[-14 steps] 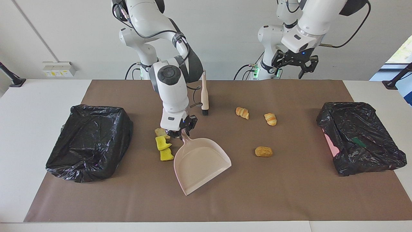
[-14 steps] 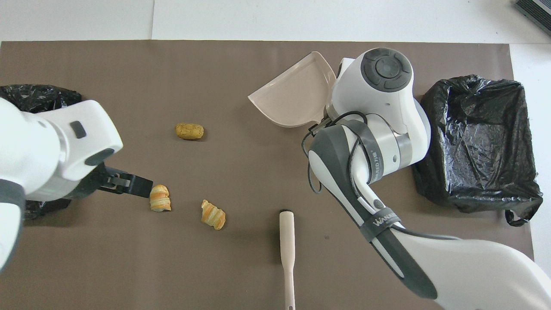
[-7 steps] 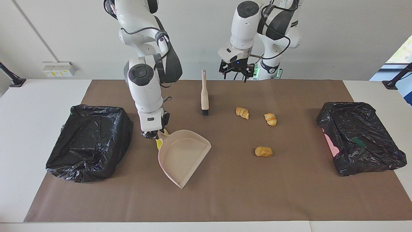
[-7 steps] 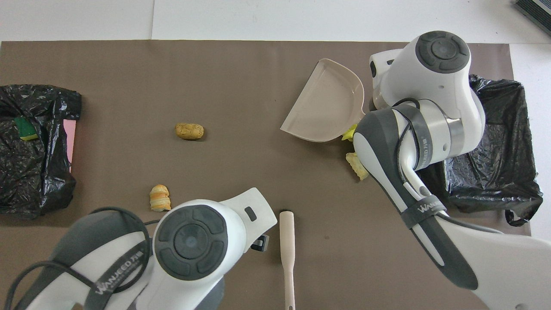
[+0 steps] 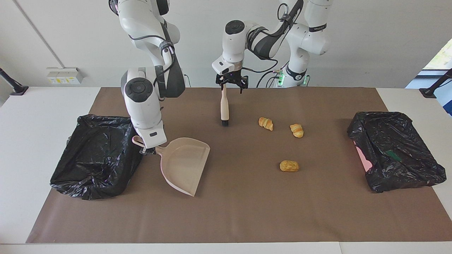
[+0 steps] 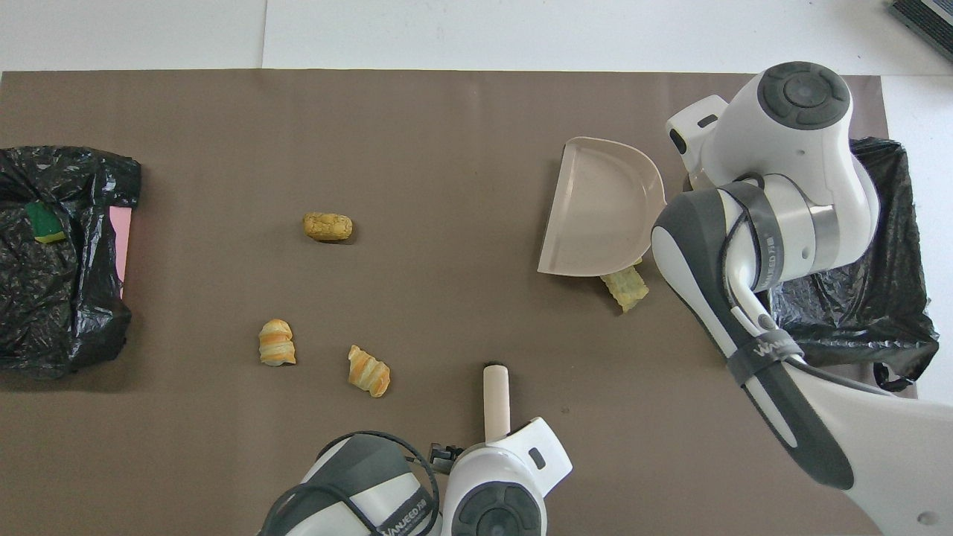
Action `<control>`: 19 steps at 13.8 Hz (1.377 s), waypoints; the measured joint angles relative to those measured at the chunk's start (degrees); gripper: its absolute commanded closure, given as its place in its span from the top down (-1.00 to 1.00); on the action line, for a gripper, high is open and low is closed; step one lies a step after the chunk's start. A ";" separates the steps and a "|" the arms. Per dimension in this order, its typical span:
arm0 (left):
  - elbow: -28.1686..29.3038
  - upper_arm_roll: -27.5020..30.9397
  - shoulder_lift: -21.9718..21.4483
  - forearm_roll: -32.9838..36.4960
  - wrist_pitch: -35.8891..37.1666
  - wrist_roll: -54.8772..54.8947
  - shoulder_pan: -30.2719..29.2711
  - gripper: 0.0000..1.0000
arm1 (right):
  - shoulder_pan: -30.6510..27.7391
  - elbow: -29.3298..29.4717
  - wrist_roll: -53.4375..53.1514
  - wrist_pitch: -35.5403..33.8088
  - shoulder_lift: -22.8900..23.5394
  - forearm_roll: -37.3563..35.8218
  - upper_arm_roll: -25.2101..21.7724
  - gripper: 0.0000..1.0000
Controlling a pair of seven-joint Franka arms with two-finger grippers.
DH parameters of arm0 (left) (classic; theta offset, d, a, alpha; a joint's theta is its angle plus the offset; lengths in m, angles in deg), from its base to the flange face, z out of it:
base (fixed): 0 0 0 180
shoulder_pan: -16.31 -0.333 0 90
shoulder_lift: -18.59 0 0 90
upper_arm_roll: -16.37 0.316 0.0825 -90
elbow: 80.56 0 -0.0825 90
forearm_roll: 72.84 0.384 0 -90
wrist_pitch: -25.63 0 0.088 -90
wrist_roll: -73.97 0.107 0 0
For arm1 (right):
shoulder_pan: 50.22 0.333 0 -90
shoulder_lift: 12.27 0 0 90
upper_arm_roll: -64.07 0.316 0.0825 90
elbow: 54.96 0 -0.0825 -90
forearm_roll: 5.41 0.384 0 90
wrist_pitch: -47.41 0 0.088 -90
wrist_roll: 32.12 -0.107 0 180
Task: Sweep and dump trash in bin
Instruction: 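Move the dustpan toward the bag while the left gripper grasps the brush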
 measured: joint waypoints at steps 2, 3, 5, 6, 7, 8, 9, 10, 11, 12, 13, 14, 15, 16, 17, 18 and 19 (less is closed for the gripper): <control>1.63 -0.01 0.50 0.00 -2.46 -1.56 2.46 1.00 | 0.87 -0.79 0.01 0.00 -0.05 -0.17 0.17 -1.00; 2.00 0.02 0.51 -0.02 -2.73 -2.06 3.22 1.00 | 1.32 -1.05 0.01 0.00 -0.05 -0.26 0.25 -1.00; 2.56 0.06 1.00 -0.17 -2.80 -3.95 5.47 0.99 | 1.71 -1.28 0.01 0.00 -0.05 -0.32 0.26 -1.00; 2.76 0.03 1.75 -0.18 -3.10 -5.72 6.75 0.81 | 1.68 -1.28 0.01 0.00 -0.06 -0.33 0.25 -1.00; 2.81 0.02 2.59 -0.18 -3.56 -7.27 7.69 0.62 | 1.64 -1.28 0.01 0.01 -0.06 -0.34 0.23 -1.00; 2.81 -0.01 3.35 -0.18 -4.08 -8.36 8.08 0.36 | 1.64 -1.28 0.01 0.04 -0.06 -0.34 0.23 -1.00; 2.81 0.07 3.79 -0.18 -4.29 -8.73 8.09 0.06 | 1.64 -1.28 0.01 0.05 -0.06 -0.34 0.23 -1.00; 2.81 0.25 3.99 -0.18 -4.30 -8.84 8.09 -0.35 | 1.64 -1.28 0.01 0.05 -0.06 -0.35 0.23 -1.00; 2.80 0.42 4.01 -0.18 -4.30 -8.93 8.08 -0.85 | 1.64 -1.28 0.01 0.05 -0.07 -0.35 0.23 -1.00; 2.80 0.56 4.01 -0.18 -4.29 -8.98 8.08 -1.00 | 1.64 -1.28 0.01 0.05 -0.07 -0.35 0.23 -1.00; 2.81 0.75 4.01 -0.18 -4.15 -9.08 8.03 -1.00 | 1.64 -1.28 0.01 0.05 -0.07 -0.35 0.23 -1.00; 2.77 0.91 4.00 -0.19 -4.07 -9.05 7.97 -1.00 | 1.64 -1.28 0.01 0.05 -0.07 -0.35 0.23 -1.00; 2.72 1.16 3.93 -0.20 -3.65 -9.08 7.80 -1.00 | 1.64 -1.28 0.01 0.05 -0.07 -0.35 0.23 -1.00; 2.61 1.44 3.79 -0.20 -2.85 -9.08 7.55 -1.00 | 1.64 -1.28 0.01 0.05 -0.07 -0.35 0.23 -1.00; 2.37 1.66 3.48 -0.18 -1.55 -9.08 6.95 -1.00 | 1.64 -1.28 0.01 0.05 -0.07 -0.35 0.23 -1.00; 2.02 1.86 2.82 -0.15 0.30 -9.04 5.91 -1.00 | 1.64 -1.28 0.01 0.05 -0.07 -0.35 0.23 -1.00; 1.47 1.96 1.72 0.15 2.74 -8.79 4.17 -1.00 | 1.64 -1.28 0.01 0.05 -0.07 -0.35 0.23 -1.00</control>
